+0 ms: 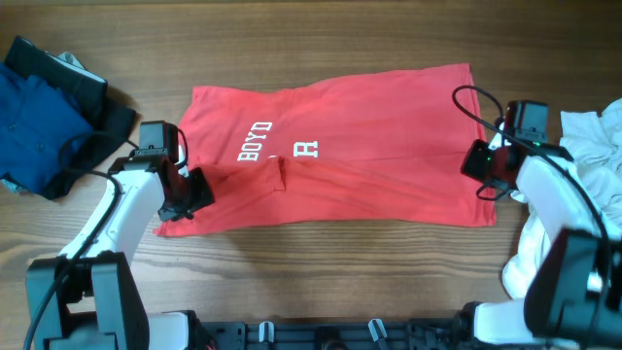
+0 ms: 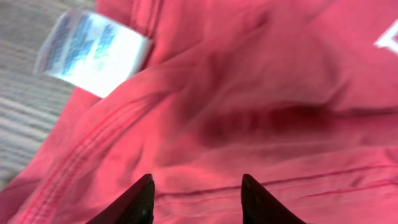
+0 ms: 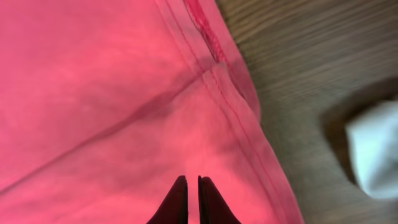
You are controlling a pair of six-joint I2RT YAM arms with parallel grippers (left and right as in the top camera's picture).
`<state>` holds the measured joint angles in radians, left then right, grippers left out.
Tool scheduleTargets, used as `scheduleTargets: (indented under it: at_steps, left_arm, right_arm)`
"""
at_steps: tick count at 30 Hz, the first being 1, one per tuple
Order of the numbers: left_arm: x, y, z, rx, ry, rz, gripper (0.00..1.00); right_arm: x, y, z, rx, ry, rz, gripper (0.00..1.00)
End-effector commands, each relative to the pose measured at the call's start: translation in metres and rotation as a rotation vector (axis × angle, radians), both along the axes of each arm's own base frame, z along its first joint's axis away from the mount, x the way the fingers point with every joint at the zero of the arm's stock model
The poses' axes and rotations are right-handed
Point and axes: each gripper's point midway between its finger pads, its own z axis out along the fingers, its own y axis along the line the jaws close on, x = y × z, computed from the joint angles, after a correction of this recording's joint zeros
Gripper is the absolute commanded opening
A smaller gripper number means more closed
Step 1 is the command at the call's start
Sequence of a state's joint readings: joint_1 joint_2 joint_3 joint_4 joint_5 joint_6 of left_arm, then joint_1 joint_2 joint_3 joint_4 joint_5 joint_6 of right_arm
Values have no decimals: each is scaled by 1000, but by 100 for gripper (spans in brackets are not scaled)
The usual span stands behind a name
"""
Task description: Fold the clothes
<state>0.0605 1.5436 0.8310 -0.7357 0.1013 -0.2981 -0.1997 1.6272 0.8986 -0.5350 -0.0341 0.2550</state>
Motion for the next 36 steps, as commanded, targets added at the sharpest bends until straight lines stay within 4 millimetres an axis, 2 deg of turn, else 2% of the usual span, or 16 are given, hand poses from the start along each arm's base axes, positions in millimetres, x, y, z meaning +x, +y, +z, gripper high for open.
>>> scheduleTargets:
  at_steps: [1, 5, 9, 13, 18, 21, 25, 27, 29, 31, 33, 35, 36]
  left_arm:
    - [11, -7, 4, -52, -52, 0, 44]
    - [16, -7, -2, -50, -57, -4, 43]
    - [8, -7, -21, -55, 18, -2, 43]
    - [-3, -6, -40, -48, 100, 1, 43]
    - [-24, 9, -45, 40, 194, 6, 38]
    - [-39, 11, -44, 54, 255, 4, 33]
    - [-39, 11, -40, 53, 250, 4, 31]
    - [-30, 6, -30, 27, 205, 0, 32]
    - [-16, 3, -12, 5, 134, -14, 34]
    - [6, 3, 19, 8, 14, -30, 37]
    - [33, 4, 60, 21, -150, -38, 47]
    - [56, 4, 92, 25, -299, -46, 62]
    - [79, 2, 116, 15, -437, -53, 65]
  right_arm:
    - [-4, 3, -31, 30, 80, 22, 7]
    - [-18, 3, -44, 29, 157, 17, 8]
    - [-56, -17, -45, -88, 317, -55, 8]
    - [-80, -24, -44, -137, 408, -119, 4]
    - [-97, -23, -43, -136, 474, -151, 4]
    - [-100, -22, -43, -133, 484, -162, 4]
    - [-95, -20, -39, -115, 456, -165, 4]
    - [-86, -20, -28, -109, 407, -165, 4]
    - [-72, -18, -11, -98, 329, -139, 5]
    - [-57, -14, 9, -73, 238, -110, 10]
    - [-45, -9, 32, -51, 144, -85, 16]
    - [-37, -4, 49, -28, 63, -76, 22]
    - [-30, 1, 61, -6, 3, -47, 25]
